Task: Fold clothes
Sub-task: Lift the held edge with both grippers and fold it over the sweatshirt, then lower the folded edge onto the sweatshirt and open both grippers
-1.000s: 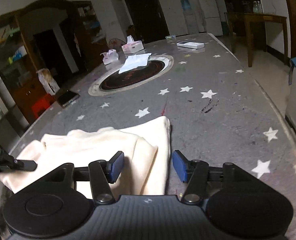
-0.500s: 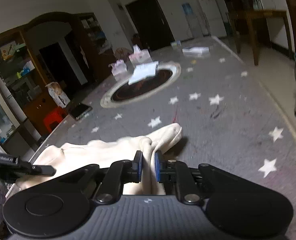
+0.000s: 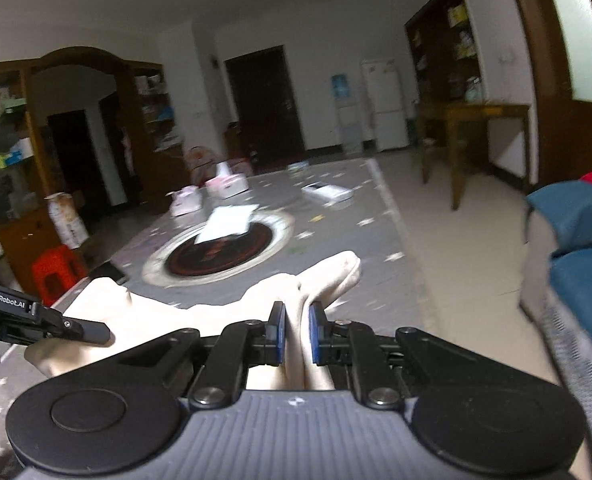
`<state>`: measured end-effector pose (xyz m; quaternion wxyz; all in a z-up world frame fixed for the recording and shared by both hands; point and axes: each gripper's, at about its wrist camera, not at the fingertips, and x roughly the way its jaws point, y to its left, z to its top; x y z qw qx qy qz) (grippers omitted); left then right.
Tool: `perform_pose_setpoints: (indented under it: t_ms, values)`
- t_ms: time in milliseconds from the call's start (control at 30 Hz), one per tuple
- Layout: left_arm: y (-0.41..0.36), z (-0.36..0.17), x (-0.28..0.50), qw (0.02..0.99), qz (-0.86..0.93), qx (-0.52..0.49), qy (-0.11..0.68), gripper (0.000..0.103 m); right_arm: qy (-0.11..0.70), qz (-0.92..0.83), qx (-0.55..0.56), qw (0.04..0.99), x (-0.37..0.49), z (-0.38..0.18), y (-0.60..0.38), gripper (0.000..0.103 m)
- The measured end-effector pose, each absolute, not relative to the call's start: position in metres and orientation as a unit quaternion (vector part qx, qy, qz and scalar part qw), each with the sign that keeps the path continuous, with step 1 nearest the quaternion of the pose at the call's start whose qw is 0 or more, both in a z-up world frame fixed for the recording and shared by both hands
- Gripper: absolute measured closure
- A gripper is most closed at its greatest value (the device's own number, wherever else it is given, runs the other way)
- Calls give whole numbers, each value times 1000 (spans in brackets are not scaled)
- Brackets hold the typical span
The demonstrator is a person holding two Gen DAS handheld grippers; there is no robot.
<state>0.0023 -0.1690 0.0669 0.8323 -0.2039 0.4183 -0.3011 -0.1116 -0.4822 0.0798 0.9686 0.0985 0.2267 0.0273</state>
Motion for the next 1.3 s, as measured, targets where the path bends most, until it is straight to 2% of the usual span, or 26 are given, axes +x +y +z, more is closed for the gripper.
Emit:
perform_pose_setpoints:
  t_ms: [200,433,633,700,1200,1300]
  values:
    - [-209,61,13,831,-318,-174,423,83,229,-14,96,969,-115,77,-511,92]
    - [-226,35,19,825,-302,-136,457,82,271,-30,92,958,-106,41,-520,92]
    - [-213,34,19,845,-271,-106,449,70,291,-44,88,952,-104,28,-522,90]
    - [-208,38,18,853,-262,-103,440,64,287,-50,79,953,-107,30,-520,88]
    - [-237,46,21,852,-295,-86,424,66,293,-10,48,955,-86,31,-492,82]
    - [-247,44,27,849,-302,-80,426,66,298,-4,47,953,-77,28,-489,78]
